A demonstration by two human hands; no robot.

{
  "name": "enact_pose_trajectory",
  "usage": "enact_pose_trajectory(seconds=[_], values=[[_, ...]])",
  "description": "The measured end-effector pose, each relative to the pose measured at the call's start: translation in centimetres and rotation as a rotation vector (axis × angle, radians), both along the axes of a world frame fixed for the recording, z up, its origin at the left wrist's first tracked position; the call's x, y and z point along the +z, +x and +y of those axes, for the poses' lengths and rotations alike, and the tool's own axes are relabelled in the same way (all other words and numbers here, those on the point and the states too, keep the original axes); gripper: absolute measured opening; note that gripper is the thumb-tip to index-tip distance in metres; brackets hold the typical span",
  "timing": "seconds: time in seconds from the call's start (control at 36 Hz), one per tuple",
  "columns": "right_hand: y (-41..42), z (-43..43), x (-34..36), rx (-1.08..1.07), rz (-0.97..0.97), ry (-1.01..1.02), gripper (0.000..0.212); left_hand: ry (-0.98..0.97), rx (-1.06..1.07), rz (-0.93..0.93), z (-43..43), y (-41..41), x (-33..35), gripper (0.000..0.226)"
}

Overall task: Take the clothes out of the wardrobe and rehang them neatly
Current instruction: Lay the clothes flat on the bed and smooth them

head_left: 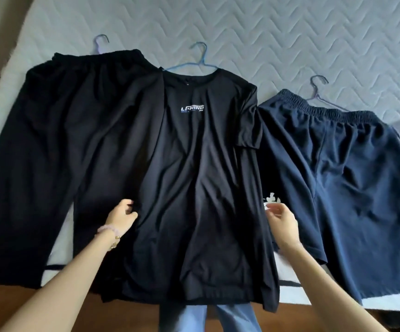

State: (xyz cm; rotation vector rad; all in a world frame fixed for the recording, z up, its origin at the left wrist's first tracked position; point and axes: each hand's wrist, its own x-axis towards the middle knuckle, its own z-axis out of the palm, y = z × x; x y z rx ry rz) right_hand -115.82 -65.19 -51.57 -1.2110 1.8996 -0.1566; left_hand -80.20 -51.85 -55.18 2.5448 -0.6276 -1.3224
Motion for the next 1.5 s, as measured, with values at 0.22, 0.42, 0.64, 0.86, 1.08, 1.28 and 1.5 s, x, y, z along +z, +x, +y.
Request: enact_pose_trajectory(seconds=[0.22, 0.42, 0.64, 0.86, 1.08, 1.28, 1.5], values=[[6.2, -10.6, -2.1, -0.241, -0.186, 0.032, 0.042, -0.186, 0.052, 0.128, -12.0, 5.3, -1.2, 0.028], [8.6, -15.8, -3.0, -0.424, -0.317, 0.079, 0.053, -0.284, 0.011, 0.146, -19.3, 5.7, -1.2, 0.024], [9.7, -18.0, -3.9, -0.455, -0.223, 0.053, 0.045, -0.291, -0.320, -0.116, -19.3, 4.3, -2.6, 0.030], [8.1, -20.0, -2.3, -0.159, 0.106, -0.193, 0.026, -0.565, -0.945, -0.589, -17.0, -0.4, -3.1, 0.051], [3.1, -25.5, 0.0, -0.127, 0.131, -0.261, 0.028, -0.375, -0.809, -0.473, -15.4, -3.1, -3.1, 0.043], [-0.9, -30.9, 2.4, -0.071, 0.265, -0.311, 0.032, -0.286, -0.677, -0.441, -16.6, -3.8, -2.5, 0.039], [-6.8, -33.0, 1.0, -0.166, 0.186, -0.221, 0.025, -0.229, -0.648, -0.438, -17.6, -5.8, -3.2, 0.048]])
